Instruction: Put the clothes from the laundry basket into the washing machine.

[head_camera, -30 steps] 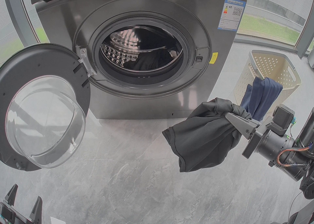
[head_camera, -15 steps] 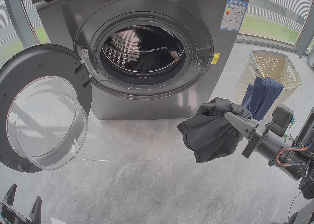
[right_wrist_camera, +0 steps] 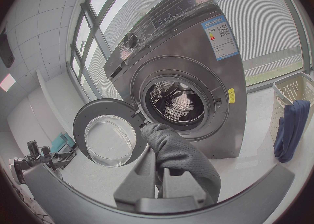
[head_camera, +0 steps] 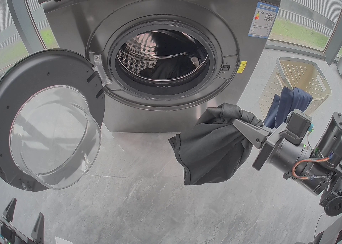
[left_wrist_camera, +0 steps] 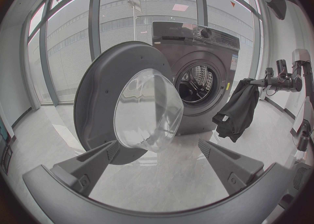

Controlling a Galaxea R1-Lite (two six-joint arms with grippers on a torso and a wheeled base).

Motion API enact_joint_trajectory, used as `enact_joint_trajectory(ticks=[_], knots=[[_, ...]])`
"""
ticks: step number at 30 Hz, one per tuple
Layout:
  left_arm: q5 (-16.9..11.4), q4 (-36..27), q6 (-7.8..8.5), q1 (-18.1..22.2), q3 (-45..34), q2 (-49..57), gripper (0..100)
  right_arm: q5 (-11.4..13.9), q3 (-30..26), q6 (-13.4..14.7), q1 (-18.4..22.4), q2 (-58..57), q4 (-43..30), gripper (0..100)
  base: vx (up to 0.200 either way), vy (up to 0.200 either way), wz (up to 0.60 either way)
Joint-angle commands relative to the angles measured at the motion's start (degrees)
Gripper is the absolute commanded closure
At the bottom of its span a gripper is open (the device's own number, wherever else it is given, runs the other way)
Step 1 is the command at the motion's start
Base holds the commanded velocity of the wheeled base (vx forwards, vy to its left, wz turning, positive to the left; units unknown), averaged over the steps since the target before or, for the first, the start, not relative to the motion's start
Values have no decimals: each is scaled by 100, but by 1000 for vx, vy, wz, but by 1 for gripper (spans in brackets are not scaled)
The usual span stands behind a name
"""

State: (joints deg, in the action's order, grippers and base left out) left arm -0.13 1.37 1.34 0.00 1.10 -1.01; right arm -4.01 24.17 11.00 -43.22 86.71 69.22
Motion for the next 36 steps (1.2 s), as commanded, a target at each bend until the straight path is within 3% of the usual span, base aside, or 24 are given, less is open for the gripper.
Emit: enact_joint_trajectory(ticks=[1, 5, 7, 10, 12, 17, 21, 22, 24, 28, 32, 36], knots=[[-347, 259, 77, -62, 1288, -435, 0, -21, 404, 8, -55, 276, -5, 100, 0, 0, 0], [-1533, 92, 77, -360, 1402, -1551, 0, -47, 782, 17, -134, 601, -5, 100, 0, 0, 0], [-2034, 189, 33, -422, 1349, -2228, 0, -179, 993, 17, -152, 795, 4, 100, 0, 0, 0], [-2535, 611, -73, -448, 1402, -3089, 0, -495, 1274, 78, -170, 1023, 4, 100, 0, 0, 0], [-2711, 1068, -46, -501, 1420, -3740, 0, -513, 1432, 166, -178, 1058, -22, 100, 0, 0, 0], [-2702, 2588, -99, -1169, 1411, -5357, 0, -557, 1766, 228, -258, 1155, -110, 100, 0, 0, 0], [-2623, 3177, -134, -1591, 1402, -6069, 0, -566, 1880, 228, -293, 1340, -75, 100, 0, 0, 0], [-2518, 3520, -169, -1898, 1411, -6526, 0, -583, 2039, 236, -293, 1480, -66, 100, 0, 0, 0], [-2439, 3836, -284, -2136, 1437, -6886, 0, -645, 2197, 272, -293, 1586, -66, 100, 0, 0, 0], [-2421, 4451, -459, -2347, 1464, -7572, 0, -821, 2355, 377, -284, 1726, -75, 100, 0, 0, 0], [-2421, 4856, -494, -2514, 1595, -8125, 0, -838, 2417, 386, -249, 1761, -49, 100, 0, 0, 0], [-2448, 5014, -670, -2707, 1710, -8530, 0, -847, 2461, 482, -266, 1709, -66, 100, 0, 0, 0]])
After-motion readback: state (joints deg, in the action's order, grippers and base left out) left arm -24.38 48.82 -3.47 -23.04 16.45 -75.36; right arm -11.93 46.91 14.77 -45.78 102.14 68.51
